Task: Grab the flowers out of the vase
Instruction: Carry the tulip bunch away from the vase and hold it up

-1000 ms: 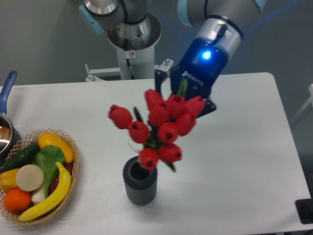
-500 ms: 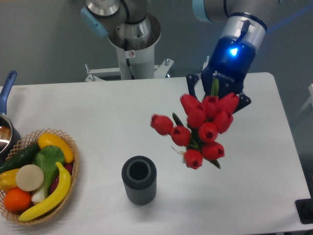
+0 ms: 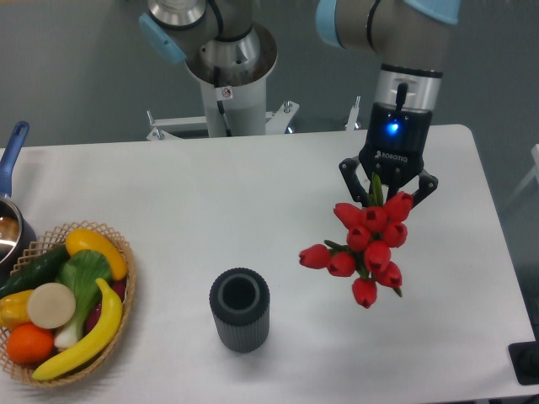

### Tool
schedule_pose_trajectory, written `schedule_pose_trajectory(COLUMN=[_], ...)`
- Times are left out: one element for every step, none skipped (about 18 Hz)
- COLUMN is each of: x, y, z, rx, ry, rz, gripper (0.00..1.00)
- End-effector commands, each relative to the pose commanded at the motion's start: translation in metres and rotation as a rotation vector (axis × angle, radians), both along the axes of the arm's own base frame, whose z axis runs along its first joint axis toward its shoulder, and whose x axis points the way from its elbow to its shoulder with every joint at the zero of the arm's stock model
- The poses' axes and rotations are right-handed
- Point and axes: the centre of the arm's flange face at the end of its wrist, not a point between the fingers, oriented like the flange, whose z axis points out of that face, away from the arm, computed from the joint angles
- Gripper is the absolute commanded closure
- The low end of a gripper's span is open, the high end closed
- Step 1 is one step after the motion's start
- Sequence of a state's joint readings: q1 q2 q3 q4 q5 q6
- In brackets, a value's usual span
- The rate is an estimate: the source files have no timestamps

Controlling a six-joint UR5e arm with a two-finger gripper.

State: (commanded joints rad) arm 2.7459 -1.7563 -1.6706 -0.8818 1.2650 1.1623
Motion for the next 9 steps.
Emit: schedule_pose_trajectory(x=[0.002, 0.004, 0.001, -0.003, -0.004, -0.004, -0.003, -0.005, -0.007], y=[0.003, 0.006, 0.007, 0.012, 0.014, 0.016, 0.024, 0.027, 0.028], z=[-0.004, -0.006, -0.008, -0.016, -0.017, -0.017, -0.015, -0.016, -0.016], rx=[-0.047, -0.076, -0.096, -0.127, -0.161, -0.197, -0.239, -0.291, -0.336], ry=[0.005, 0.007, 0.004, -0.011, -0.013, -0.016, -0.021, -0.037, -0.058], rz=[-0.017, -0.026, -0.022, -0.024, -0.022, -0.027, -0.059, -0.087, -0.106], gripper=[1.00, 1.00, 1.00, 1.00, 1.00, 1.00, 1.00, 1.00, 1.00])
